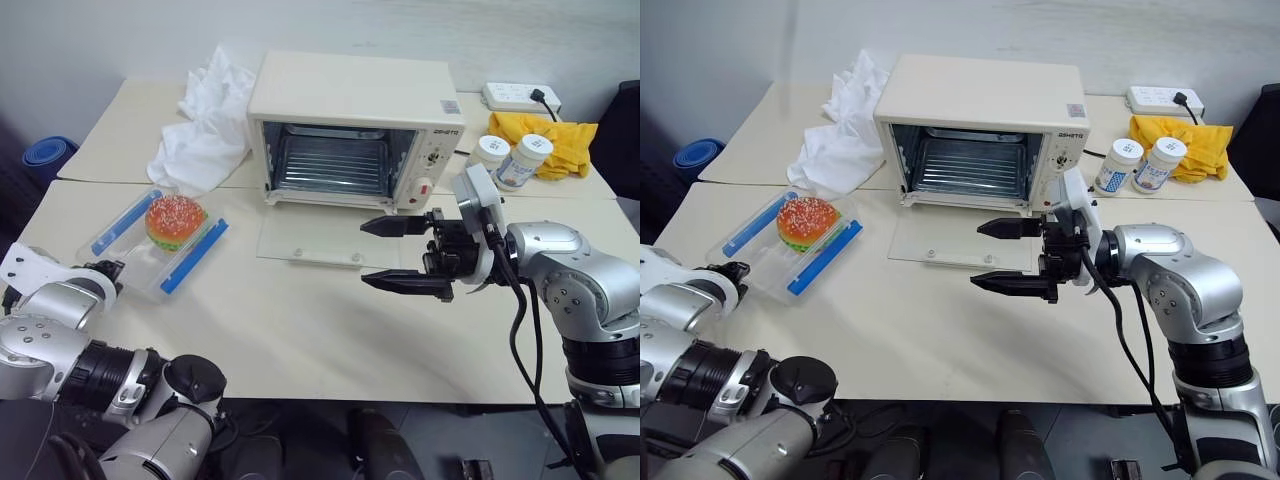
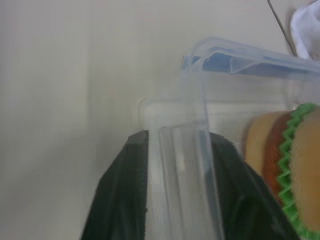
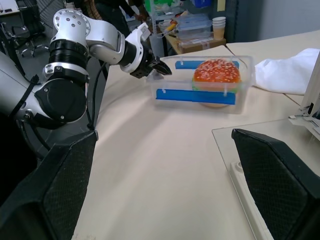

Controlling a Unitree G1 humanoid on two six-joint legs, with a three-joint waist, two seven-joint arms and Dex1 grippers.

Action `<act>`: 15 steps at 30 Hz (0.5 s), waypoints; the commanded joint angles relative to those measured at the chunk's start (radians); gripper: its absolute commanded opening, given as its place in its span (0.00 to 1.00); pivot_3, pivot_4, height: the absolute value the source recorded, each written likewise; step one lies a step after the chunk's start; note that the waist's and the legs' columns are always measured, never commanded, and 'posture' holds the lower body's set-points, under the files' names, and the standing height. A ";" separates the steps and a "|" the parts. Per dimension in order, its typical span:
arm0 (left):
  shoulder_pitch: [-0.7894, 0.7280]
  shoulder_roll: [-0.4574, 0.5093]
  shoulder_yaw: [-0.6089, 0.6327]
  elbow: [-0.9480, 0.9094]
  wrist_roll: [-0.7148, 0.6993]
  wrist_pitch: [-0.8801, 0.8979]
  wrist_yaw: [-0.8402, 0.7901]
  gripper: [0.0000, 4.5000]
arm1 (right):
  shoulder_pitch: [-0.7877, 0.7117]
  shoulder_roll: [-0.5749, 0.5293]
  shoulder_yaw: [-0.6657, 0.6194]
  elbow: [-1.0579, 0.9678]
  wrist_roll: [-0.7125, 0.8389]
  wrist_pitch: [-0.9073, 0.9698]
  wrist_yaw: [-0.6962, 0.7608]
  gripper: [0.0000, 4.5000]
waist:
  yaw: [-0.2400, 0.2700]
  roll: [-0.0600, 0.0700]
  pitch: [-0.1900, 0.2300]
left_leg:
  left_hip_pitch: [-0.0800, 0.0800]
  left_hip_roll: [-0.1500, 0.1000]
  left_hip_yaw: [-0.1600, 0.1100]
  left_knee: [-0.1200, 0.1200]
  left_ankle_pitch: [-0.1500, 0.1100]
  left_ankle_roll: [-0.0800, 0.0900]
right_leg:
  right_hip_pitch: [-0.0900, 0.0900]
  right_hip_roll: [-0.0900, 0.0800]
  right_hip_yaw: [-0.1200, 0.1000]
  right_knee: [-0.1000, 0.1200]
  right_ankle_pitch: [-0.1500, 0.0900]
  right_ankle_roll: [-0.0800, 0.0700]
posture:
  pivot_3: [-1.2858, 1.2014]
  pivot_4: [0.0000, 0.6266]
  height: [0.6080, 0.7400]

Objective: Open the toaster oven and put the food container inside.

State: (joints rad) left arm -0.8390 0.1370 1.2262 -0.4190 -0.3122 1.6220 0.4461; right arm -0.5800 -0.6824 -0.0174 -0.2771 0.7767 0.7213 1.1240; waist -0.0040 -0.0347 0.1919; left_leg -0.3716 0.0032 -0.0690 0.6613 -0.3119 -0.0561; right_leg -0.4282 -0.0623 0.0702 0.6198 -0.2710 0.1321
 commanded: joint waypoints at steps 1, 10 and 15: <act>0.007 0.039 -0.051 0.007 -0.048 -0.008 0.012 0.09 | 0.013 -0.017 -0.044 -0.047 0.024 -0.004 -0.010 1.00 | 0.000 0.000 0.000 | 0.000 0.000 0.000 0.000 0.000 0.000 | 0.000 0.000 0.000 0.000 0.000 0.000 | 0.52 0.24 1.00; 0.215 0.398 -0.293 0.164 -0.284 -0.008 -0.129 0.03 | 0.060 -0.087 -0.118 -0.065 0.035 0.006 -0.029 1.00 | -0.021 0.000 0.000 | 0.000 0.001 -0.001 -0.001 0.000 -0.001 | -0.001 0.000 0.000 0.001 -0.001 -0.001 | 0.52 0.24 1.00; 0.244 0.650 -0.455 0.303 -0.663 -0.008 -0.289 0.03 | 0.120 -0.136 -0.204 -0.108 0.077 0.037 -0.065 1.00 | -0.017 0.000 0.000 | 0.000 0.000 -0.002 -0.002 0.000 -0.001 | 0.000 -0.001 -0.001 0.000 -0.001 -0.002 | 0.52 0.24 1.00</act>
State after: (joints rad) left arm -0.5781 0.7400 0.8215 -0.1263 -0.8370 1.6234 0.2068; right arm -0.4673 -0.7910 -0.1617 -0.3366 0.8181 0.7506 1.0721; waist -0.0211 -0.0344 0.1924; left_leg -0.3720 0.0030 -0.0710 0.6598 -0.3119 -0.0566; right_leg -0.4286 -0.0639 0.0685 0.6199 -0.2722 0.1300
